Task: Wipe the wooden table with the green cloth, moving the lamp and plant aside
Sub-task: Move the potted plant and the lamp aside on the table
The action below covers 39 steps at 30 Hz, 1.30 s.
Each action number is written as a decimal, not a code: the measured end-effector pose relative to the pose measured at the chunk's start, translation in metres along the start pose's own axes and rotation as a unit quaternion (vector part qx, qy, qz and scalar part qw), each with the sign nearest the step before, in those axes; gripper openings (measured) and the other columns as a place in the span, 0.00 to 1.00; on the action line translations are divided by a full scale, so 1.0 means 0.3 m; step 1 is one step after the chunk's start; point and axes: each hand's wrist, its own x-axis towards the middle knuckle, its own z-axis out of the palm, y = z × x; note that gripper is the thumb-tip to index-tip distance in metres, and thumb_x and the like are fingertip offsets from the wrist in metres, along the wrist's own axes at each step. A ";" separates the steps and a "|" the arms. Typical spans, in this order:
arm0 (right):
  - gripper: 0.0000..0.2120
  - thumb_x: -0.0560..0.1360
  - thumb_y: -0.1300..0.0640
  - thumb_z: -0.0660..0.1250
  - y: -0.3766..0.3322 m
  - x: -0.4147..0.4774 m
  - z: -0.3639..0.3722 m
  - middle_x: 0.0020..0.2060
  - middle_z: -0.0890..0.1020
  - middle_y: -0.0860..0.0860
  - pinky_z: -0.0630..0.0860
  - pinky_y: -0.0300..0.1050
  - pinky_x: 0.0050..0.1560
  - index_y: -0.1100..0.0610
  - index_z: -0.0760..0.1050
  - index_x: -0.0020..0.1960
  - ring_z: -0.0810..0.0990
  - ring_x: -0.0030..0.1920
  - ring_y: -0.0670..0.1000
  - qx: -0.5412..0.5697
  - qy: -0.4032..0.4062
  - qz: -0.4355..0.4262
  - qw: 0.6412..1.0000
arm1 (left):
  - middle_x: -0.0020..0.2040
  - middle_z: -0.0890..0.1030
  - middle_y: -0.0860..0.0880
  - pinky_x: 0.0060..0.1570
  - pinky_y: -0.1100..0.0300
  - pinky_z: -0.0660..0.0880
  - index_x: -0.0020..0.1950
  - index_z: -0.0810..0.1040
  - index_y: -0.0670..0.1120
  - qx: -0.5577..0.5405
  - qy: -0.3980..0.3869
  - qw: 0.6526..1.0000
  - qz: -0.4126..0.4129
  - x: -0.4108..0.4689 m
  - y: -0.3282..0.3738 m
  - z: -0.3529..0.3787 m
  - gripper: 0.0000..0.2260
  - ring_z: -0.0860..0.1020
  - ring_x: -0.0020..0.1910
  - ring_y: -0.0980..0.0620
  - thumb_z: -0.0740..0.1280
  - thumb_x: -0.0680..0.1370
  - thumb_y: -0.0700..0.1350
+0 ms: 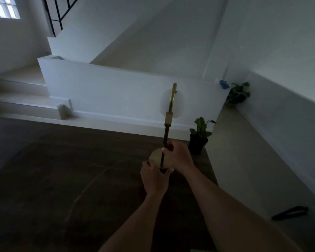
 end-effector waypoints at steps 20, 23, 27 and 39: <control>0.03 0.76 0.56 0.67 0.274 0.449 -0.024 0.43 0.80 0.50 0.67 0.34 0.37 0.55 0.75 0.47 0.77 0.44 0.47 0.006 -0.015 -0.006 1.000 | 0.66 0.71 0.44 0.66 0.46 0.63 0.70 0.66 0.45 0.117 0.000 0.993 -0.023 0.354 0.125 0.393 0.39 0.68 0.65 0.44 0.69 0.67 0.67; 0.04 0.76 0.56 0.67 0.291 0.452 -0.012 0.41 0.78 0.48 0.66 0.34 0.36 0.55 0.73 0.45 0.76 0.42 0.47 0.002 -0.021 -0.001 1.000 | 0.67 0.71 0.44 0.67 0.45 0.62 0.70 0.66 0.45 0.128 -0.002 0.991 -0.024 0.351 0.112 0.408 0.39 0.67 0.66 0.44 0.69 0.68 0.67; 0.04 0.76 0.56 0.67 0.307 0.436 0.009 0.41 0.77 0.48 0.67 0.35 0.37 0.54 0.73 0.45 0.76 0.42 0.46 0.018 -0.014 0.007 1.000 | 0.68 0.70 0.44 0.68 0.45 0.61 0.71 0.65 0.45 0.138 0.001 0.990 -0.011 0.346 0.087 0.412 0.39 0.66 0.68 0.44 0.69 0.68 0.66; 0.09 0.79 0.55 0.63 0.322 0.382 0.051 0.53 0.79 0.50 0.66 0.29 0.39 0.56 0.74 0.57 0.75 0.49 0.44 0.085 0.004 0.044 0.995 | 0.68 0.70 0.43 0.67 0.43 0.60 0.71 0.63 0.45 0.158 -0.039 0.987 0.012 0.350 0.070 0.378 0.38 0.66 0.67 0.43 0.68 0.69 0.65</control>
